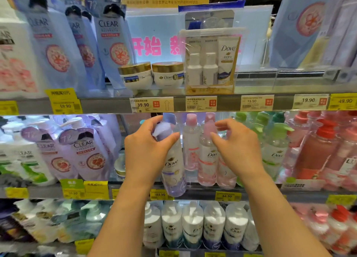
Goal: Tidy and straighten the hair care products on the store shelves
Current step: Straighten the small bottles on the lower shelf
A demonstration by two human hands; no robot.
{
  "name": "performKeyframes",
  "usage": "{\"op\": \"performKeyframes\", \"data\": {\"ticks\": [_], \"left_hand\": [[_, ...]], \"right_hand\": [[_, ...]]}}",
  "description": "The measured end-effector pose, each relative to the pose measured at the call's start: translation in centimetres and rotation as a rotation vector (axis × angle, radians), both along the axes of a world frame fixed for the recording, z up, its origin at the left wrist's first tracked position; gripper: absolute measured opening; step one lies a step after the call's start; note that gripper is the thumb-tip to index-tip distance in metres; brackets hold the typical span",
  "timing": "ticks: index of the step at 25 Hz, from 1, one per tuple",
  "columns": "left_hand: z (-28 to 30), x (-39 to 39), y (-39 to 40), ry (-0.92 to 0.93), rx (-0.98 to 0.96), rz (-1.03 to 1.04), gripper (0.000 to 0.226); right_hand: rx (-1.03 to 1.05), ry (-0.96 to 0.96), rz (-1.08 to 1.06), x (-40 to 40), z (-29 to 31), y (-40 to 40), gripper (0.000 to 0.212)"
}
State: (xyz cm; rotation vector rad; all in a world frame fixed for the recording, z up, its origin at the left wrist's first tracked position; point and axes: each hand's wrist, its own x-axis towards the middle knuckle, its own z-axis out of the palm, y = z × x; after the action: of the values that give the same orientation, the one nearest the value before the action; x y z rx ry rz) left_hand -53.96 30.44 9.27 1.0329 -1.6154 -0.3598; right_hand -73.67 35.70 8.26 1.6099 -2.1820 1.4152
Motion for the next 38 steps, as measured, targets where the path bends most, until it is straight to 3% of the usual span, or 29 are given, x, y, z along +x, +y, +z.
{"op": "performKeyframes", "data": {"ticks": [2,6,14,17,21,31,34,38], "left_hand": [[-0.7,1.1,-0.6,-0.026,0.006,-0.015,0.058],[-1.0,3.0,-2.3,-0.058,0.015,-0.107,0.056],[-2.0,5.6,-5.9,-0.07,0.045,-0.301,0.056],[-1.9,5.5,-6.6,-0.09,-0.022,-0.346,0.057],[-2.2,4.1,-7.0,-0.081,-0.057,-0.384,0.054],[-2.4,0.7,-8.5,-0.144,-0.053,-0.291,0.056],[-2.9,0.1,-8.9,-0.216,0.002,-0.29,0.057],[-3.1,0.1,-9.7,-0.263,0.084,-0.295,0.054]], "right_hand": [[0.126,-0.061,0.145,2.3,-1.0,-1.3,0.032],[0.294,-0.16,0.211,6.5,-2.8,-5.1,0.058],[0.329,-0.174,0.083,9.6,-2.6,-8.0,0.078],[0.323,-0.149,-0.007,8.9,-2.5,-7.3,0.071],[0.349,-0.032,-0.127,7.7,-2.3,-6.7,0.033],[0.309,0.028,-0.12,6.2,-3.3,-6.0,0.036],[0.247,-0.046,-0.113,6.1,-3.9,-6.0,0.037],[0.148,-0.232,-0.04,5.9,-3.9,-5.7,0.084]]}}
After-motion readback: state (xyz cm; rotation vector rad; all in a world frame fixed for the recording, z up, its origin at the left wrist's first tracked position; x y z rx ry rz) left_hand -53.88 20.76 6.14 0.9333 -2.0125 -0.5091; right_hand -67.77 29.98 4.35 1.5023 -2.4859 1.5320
